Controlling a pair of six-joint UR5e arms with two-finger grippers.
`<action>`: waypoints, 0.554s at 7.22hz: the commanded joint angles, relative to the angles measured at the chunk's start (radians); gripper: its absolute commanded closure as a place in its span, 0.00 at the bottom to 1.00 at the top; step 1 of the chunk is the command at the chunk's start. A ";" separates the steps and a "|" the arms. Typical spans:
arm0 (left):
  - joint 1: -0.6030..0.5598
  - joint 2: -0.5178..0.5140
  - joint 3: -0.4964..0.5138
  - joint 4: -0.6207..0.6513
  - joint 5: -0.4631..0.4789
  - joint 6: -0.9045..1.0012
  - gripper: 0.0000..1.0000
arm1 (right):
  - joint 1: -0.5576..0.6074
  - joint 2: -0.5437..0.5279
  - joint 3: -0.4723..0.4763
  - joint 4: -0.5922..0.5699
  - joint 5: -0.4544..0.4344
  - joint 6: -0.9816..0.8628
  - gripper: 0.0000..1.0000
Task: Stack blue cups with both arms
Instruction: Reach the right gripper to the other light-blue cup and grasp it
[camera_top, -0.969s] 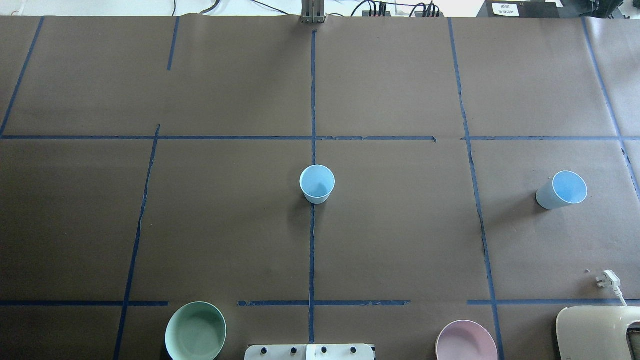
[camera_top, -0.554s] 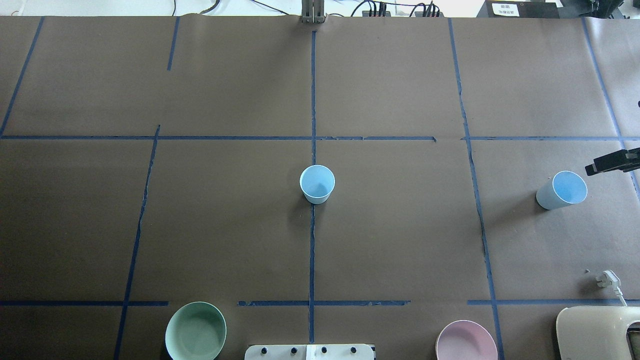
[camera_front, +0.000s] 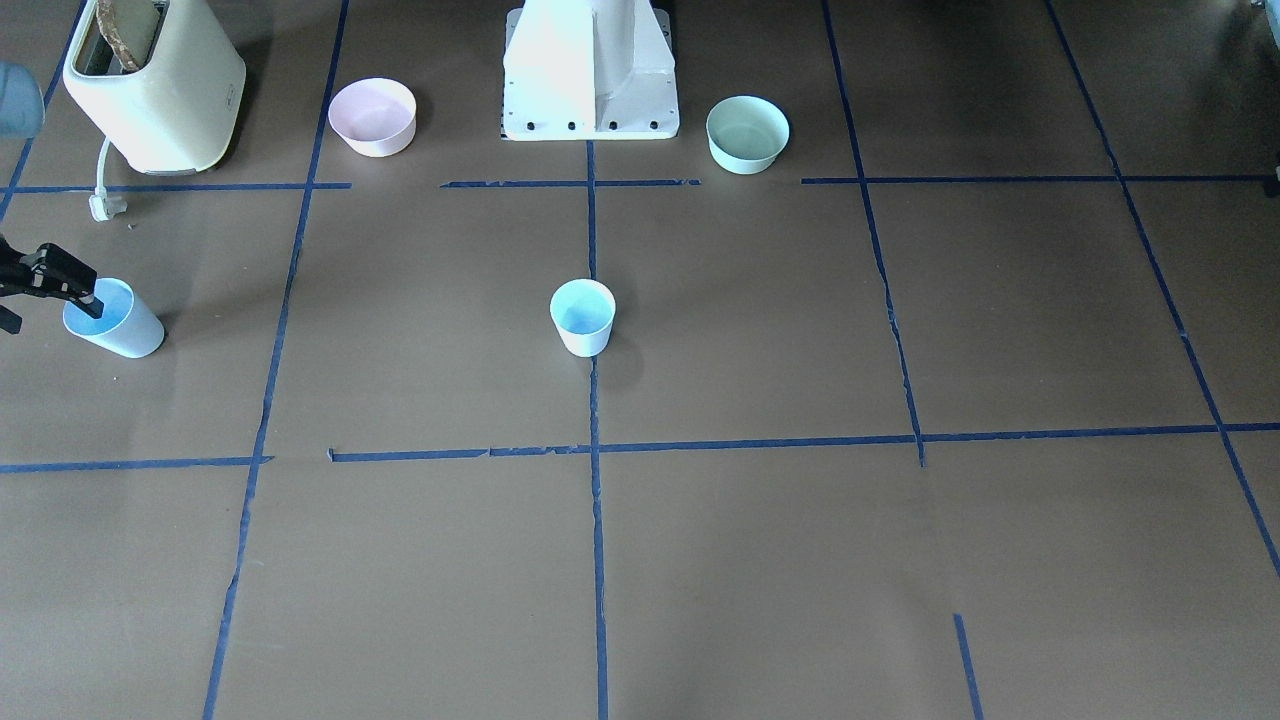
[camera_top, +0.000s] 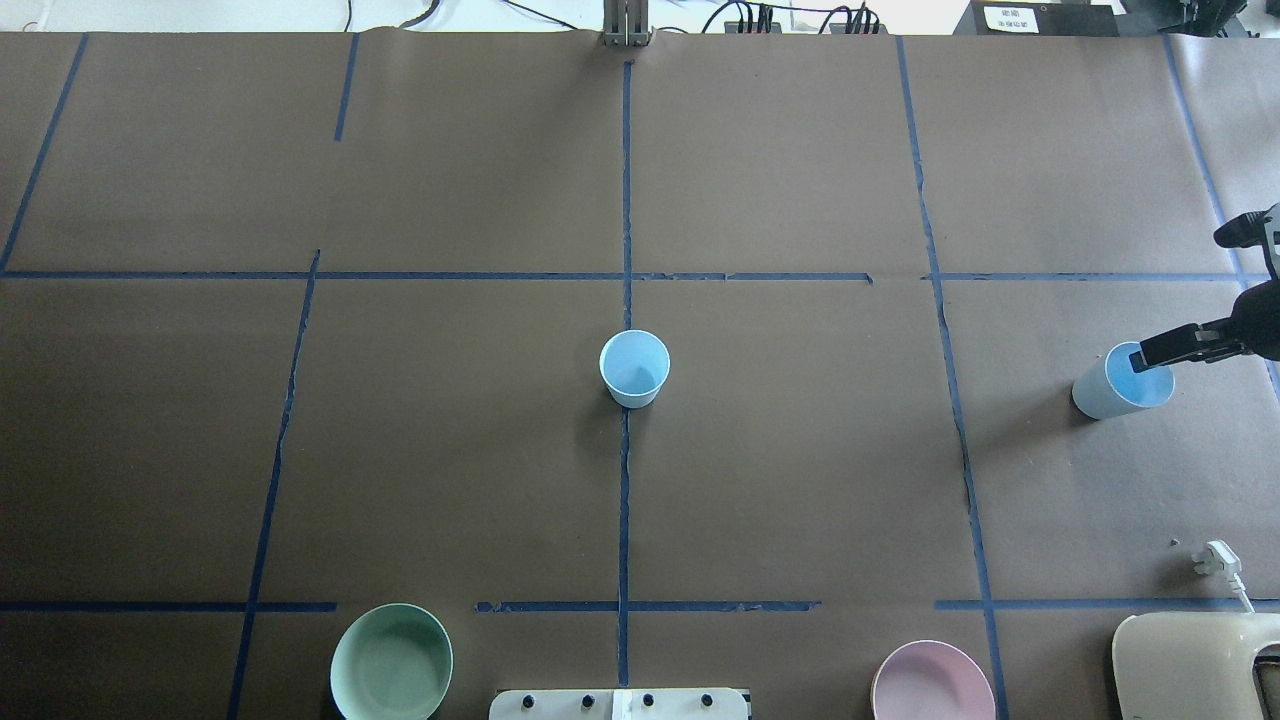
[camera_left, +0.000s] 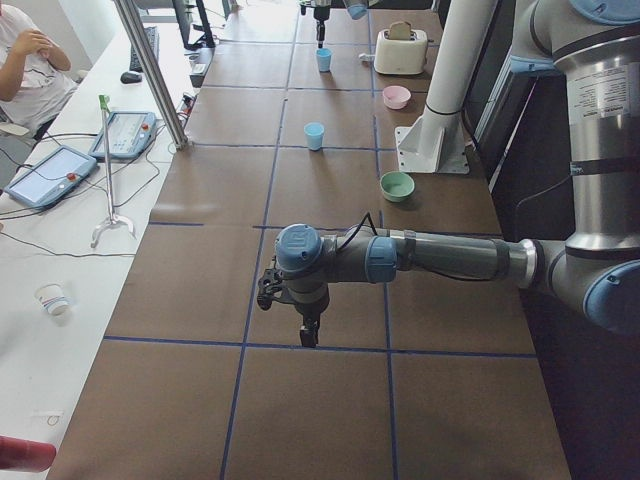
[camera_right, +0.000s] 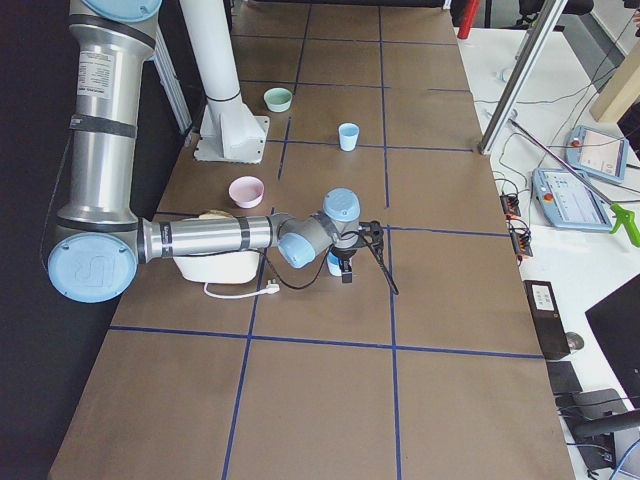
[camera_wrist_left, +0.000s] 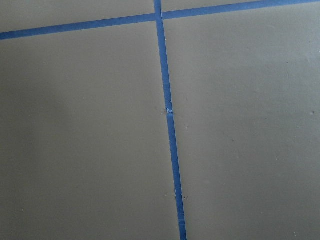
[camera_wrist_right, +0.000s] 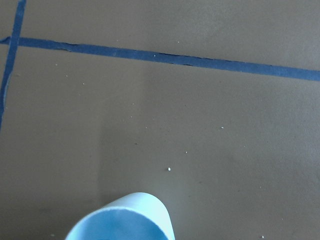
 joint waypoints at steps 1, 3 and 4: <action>0.000 0.000 -0.001 0.000 0.000 0.000 0.00 | -0.039 0.003 -0.041 0.001 -0.014 0.001 0.03; 0.000 0.000 -0.001 0.000 -0.001 0.000 0.00 | -0.042 0.003 -0.032 0.004 -0.013 -0.002 0.93; 0.000 0.001 -0.001 0.000 -0.001 0.000 0.00 | -0.040 0.004 -0.026 0.014 -0.013 -0.002 0.98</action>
